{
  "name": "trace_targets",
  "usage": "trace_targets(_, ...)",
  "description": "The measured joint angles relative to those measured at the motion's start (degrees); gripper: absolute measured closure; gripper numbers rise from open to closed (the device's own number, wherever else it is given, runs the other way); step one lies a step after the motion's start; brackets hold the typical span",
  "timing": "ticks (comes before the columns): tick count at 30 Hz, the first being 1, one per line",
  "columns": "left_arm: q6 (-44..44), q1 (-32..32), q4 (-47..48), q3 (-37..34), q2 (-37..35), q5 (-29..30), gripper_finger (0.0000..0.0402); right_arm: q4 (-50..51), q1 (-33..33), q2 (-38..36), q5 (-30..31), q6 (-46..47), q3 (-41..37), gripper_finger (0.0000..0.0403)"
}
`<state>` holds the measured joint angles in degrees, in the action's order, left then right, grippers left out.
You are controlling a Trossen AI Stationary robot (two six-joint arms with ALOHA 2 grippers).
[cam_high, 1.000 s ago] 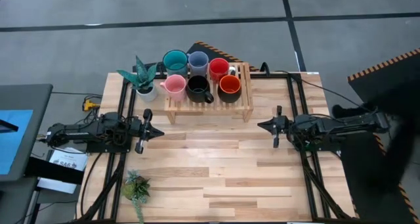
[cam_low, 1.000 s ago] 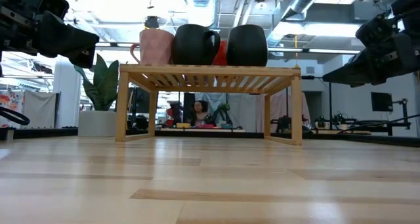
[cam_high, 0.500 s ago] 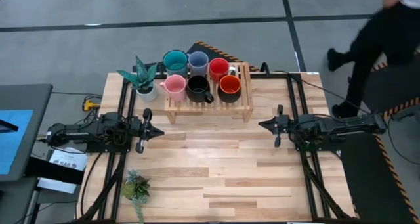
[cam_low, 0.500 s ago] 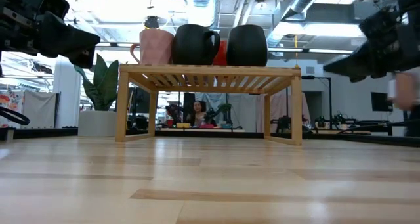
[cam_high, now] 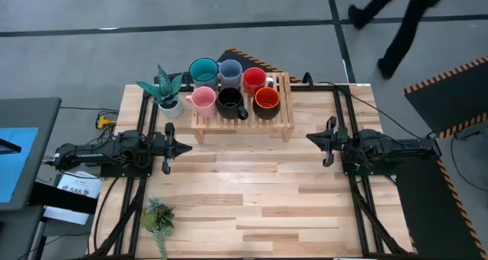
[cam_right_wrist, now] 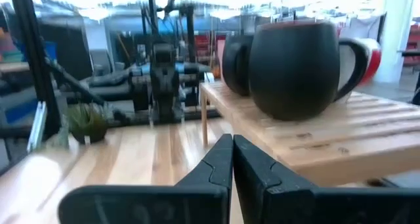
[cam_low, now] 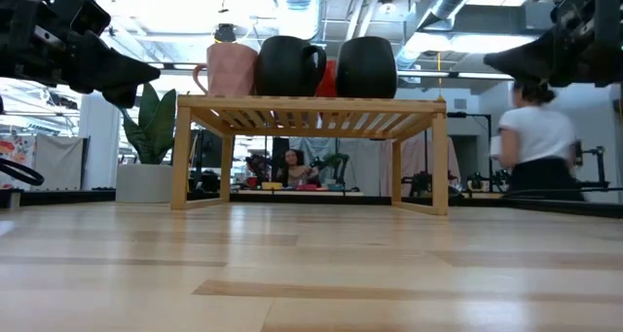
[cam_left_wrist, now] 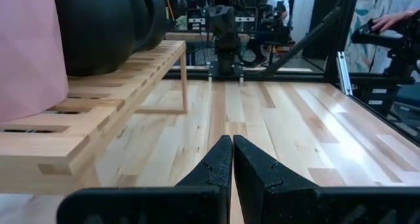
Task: Place coffee mugs
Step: Return to Home Position
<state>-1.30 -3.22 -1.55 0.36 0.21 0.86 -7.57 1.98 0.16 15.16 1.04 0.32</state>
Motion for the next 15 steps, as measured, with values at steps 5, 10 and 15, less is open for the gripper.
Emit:
trace_targets(5, 0.00, 0.02, -0.04, 0.00, 0.00, -0.02, 0.0401, 1.88, 0.02, -0.04, -0.02, 0.00, 0.00, 0.0363)
trace_targets(10, 0.00, 0.02, -0.06, 0.00, 0.00, -0.02, 0.0401, 3.40, 0.23, 0.01, -0.04, 0.00, 0.00, 0.0363)
trace_targets(15, 0.00, 0.02, -0.08, 0.00, 0.01, -0.04, 0.0401, 3.94, 0.22, 0.20, -0.09, 0.00, 0.00, 0.0363)
